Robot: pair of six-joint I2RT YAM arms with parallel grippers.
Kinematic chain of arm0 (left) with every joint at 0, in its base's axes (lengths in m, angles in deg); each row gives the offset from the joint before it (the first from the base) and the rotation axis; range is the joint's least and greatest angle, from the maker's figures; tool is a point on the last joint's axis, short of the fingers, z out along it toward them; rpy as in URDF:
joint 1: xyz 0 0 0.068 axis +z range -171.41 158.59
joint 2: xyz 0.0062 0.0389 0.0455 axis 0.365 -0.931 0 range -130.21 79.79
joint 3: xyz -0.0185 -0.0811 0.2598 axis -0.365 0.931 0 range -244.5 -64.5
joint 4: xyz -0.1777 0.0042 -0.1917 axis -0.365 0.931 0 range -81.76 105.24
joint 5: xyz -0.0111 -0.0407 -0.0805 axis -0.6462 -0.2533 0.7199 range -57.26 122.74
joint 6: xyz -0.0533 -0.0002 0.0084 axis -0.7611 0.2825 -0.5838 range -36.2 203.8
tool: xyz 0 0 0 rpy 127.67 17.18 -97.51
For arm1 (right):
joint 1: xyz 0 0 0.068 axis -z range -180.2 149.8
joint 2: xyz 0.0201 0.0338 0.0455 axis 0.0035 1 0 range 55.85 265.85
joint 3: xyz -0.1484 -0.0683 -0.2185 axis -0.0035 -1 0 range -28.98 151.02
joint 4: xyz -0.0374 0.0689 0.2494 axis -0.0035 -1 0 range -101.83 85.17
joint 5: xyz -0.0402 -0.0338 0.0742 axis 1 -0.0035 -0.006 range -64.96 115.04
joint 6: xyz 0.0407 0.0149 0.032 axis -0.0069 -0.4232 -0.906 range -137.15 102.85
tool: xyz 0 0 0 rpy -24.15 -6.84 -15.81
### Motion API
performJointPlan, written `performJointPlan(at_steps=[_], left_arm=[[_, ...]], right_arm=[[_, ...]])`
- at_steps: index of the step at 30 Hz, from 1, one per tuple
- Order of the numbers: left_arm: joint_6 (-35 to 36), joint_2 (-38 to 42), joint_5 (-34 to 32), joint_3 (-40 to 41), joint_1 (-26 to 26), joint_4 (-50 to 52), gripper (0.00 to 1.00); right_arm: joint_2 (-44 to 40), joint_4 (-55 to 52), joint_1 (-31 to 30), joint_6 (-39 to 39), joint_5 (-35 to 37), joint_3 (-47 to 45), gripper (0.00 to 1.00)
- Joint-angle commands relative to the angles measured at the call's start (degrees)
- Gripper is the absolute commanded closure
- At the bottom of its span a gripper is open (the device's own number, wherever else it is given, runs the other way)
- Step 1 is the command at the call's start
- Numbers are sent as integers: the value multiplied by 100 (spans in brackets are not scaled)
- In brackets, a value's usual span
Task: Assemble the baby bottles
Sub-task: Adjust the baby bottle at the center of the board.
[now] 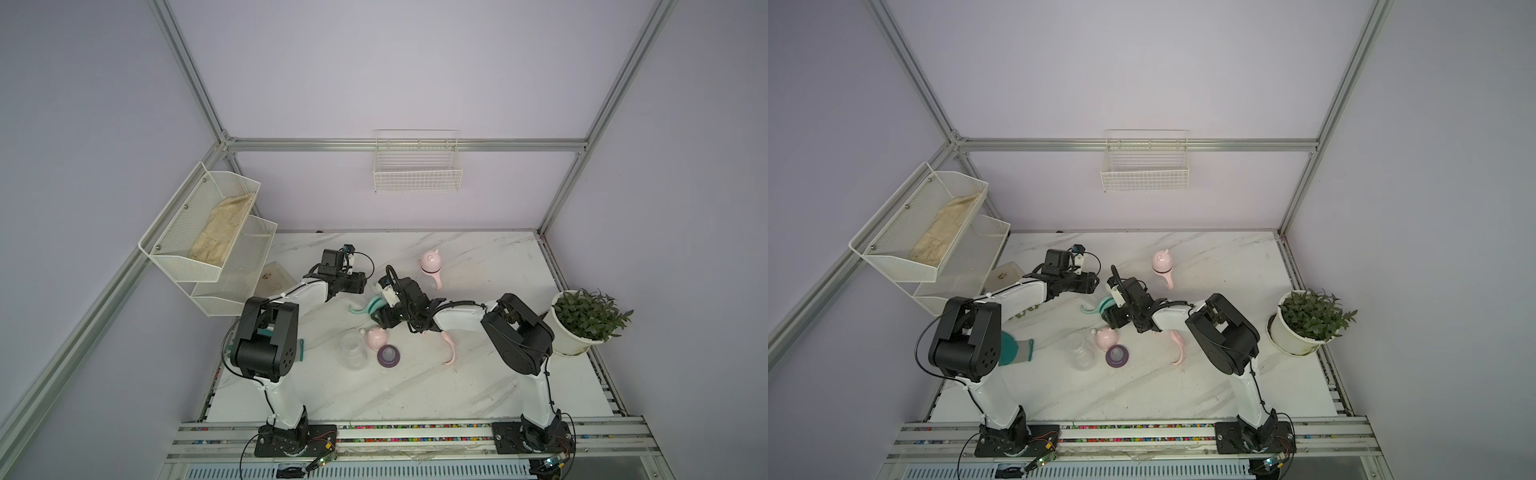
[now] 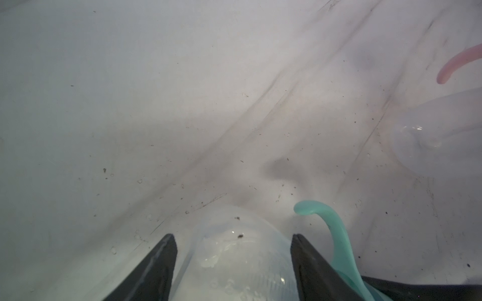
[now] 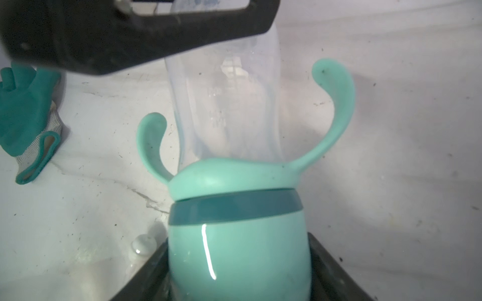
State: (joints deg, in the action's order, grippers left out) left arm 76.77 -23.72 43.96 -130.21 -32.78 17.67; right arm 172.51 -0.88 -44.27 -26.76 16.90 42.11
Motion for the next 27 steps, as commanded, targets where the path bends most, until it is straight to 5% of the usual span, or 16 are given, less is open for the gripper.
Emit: performJointPlan(at_steps=[1, 15, 27], left_arm=[[-234, -3, 725, 129, -66, -70, 31], [-455, -57, 1517, 92, -71, -350, 32], [-733, -37, 1895, 281, -76, -629, 32]], right_arm=[[-565, -580, -26, 251, 353, 451, 42], [-883, -2852, -31, 611, 882, 2013, 41], [-324, -4788, -30, 1114, 1519, 3593, 39]])
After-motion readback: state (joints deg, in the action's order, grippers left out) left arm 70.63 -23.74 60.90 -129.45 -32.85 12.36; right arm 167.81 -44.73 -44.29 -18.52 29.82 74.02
